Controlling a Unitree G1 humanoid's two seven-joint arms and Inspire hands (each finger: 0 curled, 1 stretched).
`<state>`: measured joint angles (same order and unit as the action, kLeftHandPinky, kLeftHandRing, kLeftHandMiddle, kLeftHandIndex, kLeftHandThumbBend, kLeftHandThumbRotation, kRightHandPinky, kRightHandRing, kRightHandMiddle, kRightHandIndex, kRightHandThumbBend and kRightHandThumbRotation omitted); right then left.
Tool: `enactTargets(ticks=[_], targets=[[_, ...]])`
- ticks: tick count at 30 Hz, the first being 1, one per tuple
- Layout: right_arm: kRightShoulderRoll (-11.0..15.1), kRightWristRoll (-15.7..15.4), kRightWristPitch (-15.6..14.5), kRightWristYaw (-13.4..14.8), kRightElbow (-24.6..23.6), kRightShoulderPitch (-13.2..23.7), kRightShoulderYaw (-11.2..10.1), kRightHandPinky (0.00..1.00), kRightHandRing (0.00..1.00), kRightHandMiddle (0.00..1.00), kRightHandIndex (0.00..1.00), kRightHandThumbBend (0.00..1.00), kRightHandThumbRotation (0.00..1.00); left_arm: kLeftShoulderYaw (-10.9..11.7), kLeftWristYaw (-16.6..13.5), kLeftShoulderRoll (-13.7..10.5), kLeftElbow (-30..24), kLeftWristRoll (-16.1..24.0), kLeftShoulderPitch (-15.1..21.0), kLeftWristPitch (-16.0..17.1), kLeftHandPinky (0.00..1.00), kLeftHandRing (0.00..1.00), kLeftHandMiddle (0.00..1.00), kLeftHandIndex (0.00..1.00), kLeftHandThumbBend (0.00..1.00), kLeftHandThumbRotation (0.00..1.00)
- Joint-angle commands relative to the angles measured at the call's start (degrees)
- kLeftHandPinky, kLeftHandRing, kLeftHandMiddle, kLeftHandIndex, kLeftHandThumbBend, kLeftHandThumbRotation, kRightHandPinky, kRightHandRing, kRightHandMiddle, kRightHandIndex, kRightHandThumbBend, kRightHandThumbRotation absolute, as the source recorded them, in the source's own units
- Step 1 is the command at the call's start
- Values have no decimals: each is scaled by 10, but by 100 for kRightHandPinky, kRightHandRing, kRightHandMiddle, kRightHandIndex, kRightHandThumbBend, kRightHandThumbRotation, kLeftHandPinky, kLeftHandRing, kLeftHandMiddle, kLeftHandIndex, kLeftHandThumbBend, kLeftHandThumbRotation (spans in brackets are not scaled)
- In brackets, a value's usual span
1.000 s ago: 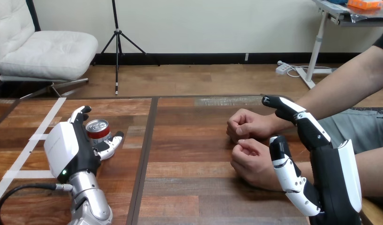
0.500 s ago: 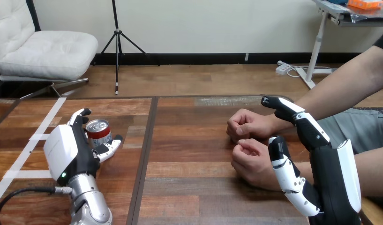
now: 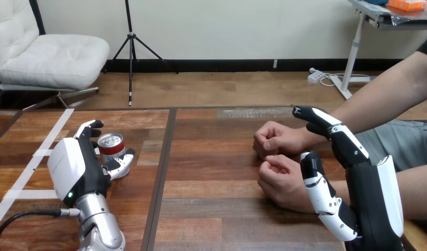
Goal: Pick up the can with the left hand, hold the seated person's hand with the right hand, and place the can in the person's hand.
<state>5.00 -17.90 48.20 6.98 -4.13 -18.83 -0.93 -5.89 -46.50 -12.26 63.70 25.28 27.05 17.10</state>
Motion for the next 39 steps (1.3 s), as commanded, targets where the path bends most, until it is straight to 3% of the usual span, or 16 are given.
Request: enactTargets(ticks=[1, 17, 39], targets=[[6, 2, 8, 0, -20, 21, -2, 81, 84, 81, 79, 29, 69, -1, -12, -9, 6, -2, 51, 25, 59, 67, 71, 72, 71, 3], [5, 0, 6, -1, -22, 19, -1, 80, 84, 81, 79, 31, 70, 3, -16, -7, 23, -16, 63, 44, 57, 63, 65, 67, 73, 0], [3, -7, 7, 3, -24, 17, -3, 81, 84, 80, 79, 31, 71, -4, -3, -10, 43, -19, 75, 33, 57, 63, 67, 68, 73, 0]])
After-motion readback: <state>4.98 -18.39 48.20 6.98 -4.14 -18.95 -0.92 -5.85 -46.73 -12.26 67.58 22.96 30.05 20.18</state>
